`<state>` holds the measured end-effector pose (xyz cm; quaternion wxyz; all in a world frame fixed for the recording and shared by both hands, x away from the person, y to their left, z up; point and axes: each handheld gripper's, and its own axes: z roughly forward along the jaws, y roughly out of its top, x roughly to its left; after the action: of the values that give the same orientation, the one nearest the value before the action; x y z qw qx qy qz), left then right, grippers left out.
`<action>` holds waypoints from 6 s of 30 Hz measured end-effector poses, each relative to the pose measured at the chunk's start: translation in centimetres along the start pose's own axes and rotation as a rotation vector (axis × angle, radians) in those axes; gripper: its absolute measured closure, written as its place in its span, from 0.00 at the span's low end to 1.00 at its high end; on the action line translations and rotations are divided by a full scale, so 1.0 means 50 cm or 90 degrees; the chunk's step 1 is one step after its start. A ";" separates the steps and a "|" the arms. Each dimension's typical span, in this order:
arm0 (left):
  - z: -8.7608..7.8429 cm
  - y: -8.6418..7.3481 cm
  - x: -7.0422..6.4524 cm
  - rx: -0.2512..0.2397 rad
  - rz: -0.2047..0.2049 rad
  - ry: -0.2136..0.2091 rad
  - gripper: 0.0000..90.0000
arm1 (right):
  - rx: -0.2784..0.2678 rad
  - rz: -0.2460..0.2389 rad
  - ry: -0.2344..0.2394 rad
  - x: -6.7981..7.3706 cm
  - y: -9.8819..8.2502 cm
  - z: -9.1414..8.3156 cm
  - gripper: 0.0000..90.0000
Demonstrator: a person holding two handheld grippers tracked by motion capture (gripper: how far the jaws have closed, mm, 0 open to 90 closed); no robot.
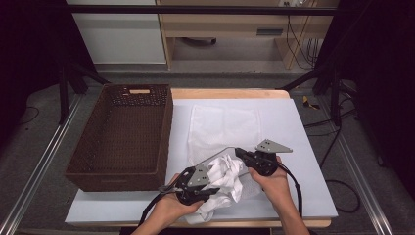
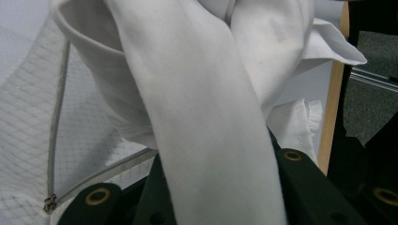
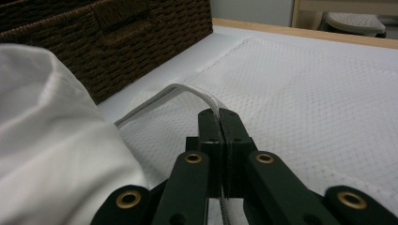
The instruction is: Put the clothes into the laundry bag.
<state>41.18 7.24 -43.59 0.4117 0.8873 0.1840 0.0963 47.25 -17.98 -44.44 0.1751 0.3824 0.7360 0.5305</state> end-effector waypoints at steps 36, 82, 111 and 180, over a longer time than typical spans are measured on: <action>0.062 -0.018 0.035 0.028 -0.081 -0.005 0.81 | -0.036 -0.085 0.006 0.059 0.032 -0.039 0.99; 0.119 0.012 0.092 -0.069 -0.218 0.133 0.44 | 0.020 -0.133 -0.003 0.071 0.020 -0.007 0.99; -0.085 -0.076 -0.030 -0.111 -0.148 0.154 0.31 | 0.025 -0.155 0.000 0.109 0.021 0.012 0.99; 0.089 0.023 0.059 -0.074 -0.136 0.129 1.00 | 0.034 -0.147 0.003 0.118 0.025 -0.012 1.00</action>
<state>45.58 4.66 -45.50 0.4499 0.8229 0.3123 0.1514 43.52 -13.78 -42.23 0.2232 0.2986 0.7893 0.4880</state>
